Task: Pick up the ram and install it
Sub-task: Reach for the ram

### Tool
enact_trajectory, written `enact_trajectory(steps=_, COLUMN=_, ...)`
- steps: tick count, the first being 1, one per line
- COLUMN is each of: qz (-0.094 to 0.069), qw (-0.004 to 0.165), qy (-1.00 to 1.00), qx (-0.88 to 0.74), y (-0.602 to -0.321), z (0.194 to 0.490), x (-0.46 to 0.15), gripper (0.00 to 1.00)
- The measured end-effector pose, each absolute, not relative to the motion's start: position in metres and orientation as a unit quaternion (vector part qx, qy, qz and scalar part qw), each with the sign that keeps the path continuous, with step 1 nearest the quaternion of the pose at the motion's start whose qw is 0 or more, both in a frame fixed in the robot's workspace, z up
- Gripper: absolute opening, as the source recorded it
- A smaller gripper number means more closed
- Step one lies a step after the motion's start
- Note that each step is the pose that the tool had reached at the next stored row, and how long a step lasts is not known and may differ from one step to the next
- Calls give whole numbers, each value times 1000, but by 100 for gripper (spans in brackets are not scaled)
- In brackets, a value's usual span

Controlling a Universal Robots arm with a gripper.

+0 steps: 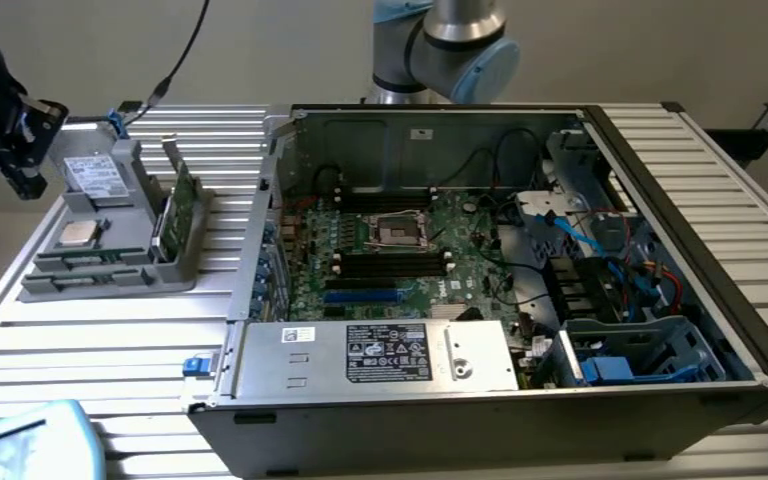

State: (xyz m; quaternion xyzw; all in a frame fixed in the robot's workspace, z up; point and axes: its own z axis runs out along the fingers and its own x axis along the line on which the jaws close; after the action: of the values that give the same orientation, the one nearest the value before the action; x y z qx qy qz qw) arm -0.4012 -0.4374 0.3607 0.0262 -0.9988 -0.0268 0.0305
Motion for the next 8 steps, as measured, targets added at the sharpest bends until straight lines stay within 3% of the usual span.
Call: enact_trajectory(steps=8, qz=-17, qw=29, qy=-999, qx=28, y=-431, z=355, x=-417, gripper=11)
